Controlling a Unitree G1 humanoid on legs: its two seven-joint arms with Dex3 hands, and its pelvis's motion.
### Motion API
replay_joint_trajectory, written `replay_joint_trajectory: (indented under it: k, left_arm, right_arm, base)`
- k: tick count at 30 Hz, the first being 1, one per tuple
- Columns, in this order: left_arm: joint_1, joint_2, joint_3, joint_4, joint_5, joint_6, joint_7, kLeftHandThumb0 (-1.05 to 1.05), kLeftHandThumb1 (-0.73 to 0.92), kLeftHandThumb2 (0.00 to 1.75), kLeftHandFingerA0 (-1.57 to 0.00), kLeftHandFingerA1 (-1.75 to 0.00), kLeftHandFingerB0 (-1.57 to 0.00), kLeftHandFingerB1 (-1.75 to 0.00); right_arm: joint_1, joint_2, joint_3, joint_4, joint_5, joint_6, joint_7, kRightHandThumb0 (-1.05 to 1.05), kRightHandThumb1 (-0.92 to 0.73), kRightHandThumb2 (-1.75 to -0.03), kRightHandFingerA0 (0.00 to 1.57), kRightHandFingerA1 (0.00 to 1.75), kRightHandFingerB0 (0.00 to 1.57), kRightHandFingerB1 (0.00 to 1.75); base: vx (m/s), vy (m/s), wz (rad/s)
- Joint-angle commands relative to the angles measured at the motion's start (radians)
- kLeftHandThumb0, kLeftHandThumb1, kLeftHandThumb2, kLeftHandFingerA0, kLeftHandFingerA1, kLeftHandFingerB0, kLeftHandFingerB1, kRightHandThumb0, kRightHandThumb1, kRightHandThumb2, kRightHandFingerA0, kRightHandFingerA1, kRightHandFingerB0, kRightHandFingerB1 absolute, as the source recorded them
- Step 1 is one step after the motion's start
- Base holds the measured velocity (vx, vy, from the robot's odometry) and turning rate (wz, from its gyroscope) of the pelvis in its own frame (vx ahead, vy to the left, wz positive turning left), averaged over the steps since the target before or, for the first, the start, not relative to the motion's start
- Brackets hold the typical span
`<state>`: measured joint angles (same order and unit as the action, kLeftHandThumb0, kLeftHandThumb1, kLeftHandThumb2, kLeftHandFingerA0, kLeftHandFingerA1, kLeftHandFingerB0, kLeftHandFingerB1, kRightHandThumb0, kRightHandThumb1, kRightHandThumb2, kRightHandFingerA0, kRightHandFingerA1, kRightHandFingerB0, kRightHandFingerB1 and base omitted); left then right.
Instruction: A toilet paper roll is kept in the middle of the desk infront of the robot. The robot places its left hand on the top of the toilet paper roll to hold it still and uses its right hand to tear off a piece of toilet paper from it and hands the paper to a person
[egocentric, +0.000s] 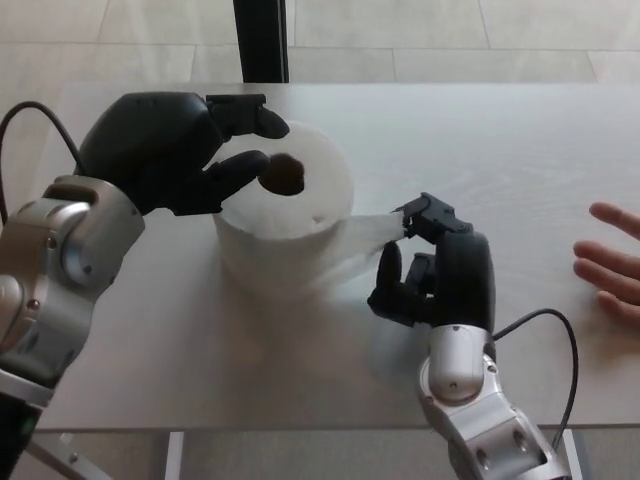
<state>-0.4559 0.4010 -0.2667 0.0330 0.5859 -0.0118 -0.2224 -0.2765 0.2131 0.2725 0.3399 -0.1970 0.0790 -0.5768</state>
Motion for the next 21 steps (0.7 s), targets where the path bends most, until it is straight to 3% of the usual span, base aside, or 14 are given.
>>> replay_joint_trajectory:
  k: [1, 7, 8, 9, 10, 12, 15, 16, 17, 20, 21]
  left_arm:
    - [0.048, 0.041, 0.021, 0.0, 0.013, -0.045, 0.043, -0.54, 0.83, 0.65, -0.53, -0.52, -0.51, -0.46]
    - [0.064, 0.05, 0.032, -0.015, 0.004, -0.041, 0.03, -0.55, 0.83, 0.66, -0.53, -0.52, -0.5, -0.47]
    - [0.064, 0.053, 0.036, -0.014, 0.001, -0.042, 0.027, -0.55, 0.82, 0.65, -0.53, -0.52, -0.51, -0.47]
    - [0.065, 0.058, 0.039, -0.017, -0.003, -0.044, 0.021, -0.55, 0.83, 0.65, -0.53, -0.52, -0.5, -0.47]
    - [0.066, 0.058, 0.039, -0.017, -0.004, -0.043, 0.019, -0.55, 0.83, 0.65, -0.53, -0.52, -0.51, -0.47]
    - [0.067, 0.059, 0.04, -0.018, -0.004, -0.042, 0.018, -0.54, 0.83, 0.65, -0.53, -0.51, -0.51, -0.46]
    - [0.068, 0.049, 0.034, -0.024, 0.001, -0.04, 0.025, -0.52, 0.82, 0.65, -0.55, -0.53, -0.52, -0.47]
    - [0.067, 0.048, 0.031, -0.026, 0.004, -0.038, 0.024, -0.52, 0.81, 0.64, -0.54, -0.52, -0.53, -0.47]
    - [0.065, 0.045, 0.025, -0.031, 0.006, -0.032, 0.017, -0.5, 0.82, 0.64, -0.53, -0.52, -0.53, -0.47]
    - [0.066, 0.046, 0.023, -0.035, 0.005, -0.03, 0.014, -0.5, 0.82, 0.64, -0.53, -0.52, -0.53, -0.47]
    - [0.061, 0.039, 0.018, -0.027, 0.007, -0.041, 0.027, -0.51, 0.8, 0.64, -0.55, -0.53, -0.54, -0.48]
  right_arm:
    - [0.108, 0.293, -0.218, -0.217, 0.385, 0.072, -0.021, -0.52, -0.52, -1.48, 1.23, 1.75, 1.04, 1.75]
    - [0.119, 0.234, -0.261, -0.315, 0.421, 0.135, 0.003, -0.55, -0.52, -1.53, 1.23, 1.75, 1.01, 1.75]
    - [0.109, 0.225, -0.272, -0.324, 0.426, 0.148, 0.002, -0.54, -0.57, -1.47, 1.23, 1.75, 0.99, 1.75]
    - [0.099, 0.204, -0.29, -0.34, 0.431, 0.162, 0.005, -0.54, -0.68, -1.41, 1.32, 1.75, 1.08, 1.65]
    - [0.096, 0.195, -0.3, -0.351, 0.436, 0.172, 0.006, -0.53, -0.7, -1.27, 1.25, 1.75, 0.99, 1.75]
    - [0.091, 0.186, -0.312, -0.363, 0.444, 0.192, 0.006, -0.53, -0.72, -1.23, 1.26, 1.75, 0.98, 1.75]
    - [0.1, 0.159, -0.312, -0.395, 0.439, 0.216, 0.019, -0.53, -0.55, -1.45, 1.26, 1.75, 0.98, 1.75]
    - [0.104, 0.158, -0.311, -0.399, 0.44, 0.218, 0.024, -0.52, -0.57, -1.41, 1.26, 1.75, 0.98, 1.75]
    - [0.113, 0.159, -0.308, -0.404, 0.447, 0.22, 0.03, -0.49, -0.65, -1.33, 1.36, 1.75, 1.1, 1.65]
    - [0.118, 0.158, -0.306, -0.413, 0.455, 0.23, 0.031, -0.49, -0.65, -1.33, 1.36, 1.75, 1.1, 1.65]
    - [0.138, 0.136, -0.281, -0.412, 0.44, 0.22, 0.064, -0.5, -0.58, -1.42, 1.25, 1.75, 0.96, 1.75]
  base:
    - [0.0, 0.0, 0.0]
    - [0.0, 0.0, 0.0]
    - [0.0, 0.0, 0.0]
    - [0.0, 0.0, 0.0]
    - [0.0, 0.0, 0.0]
    - [0.0, 0.0, 0.0]
    - [0.0, 0.0, 0.0]
    - [0.0, 0.0, 0.0]
    - [0.0, 0.0, 0.0]
    - [0.0, 0.0, 0.0]
    - [0.0, 0.0, 0.0]
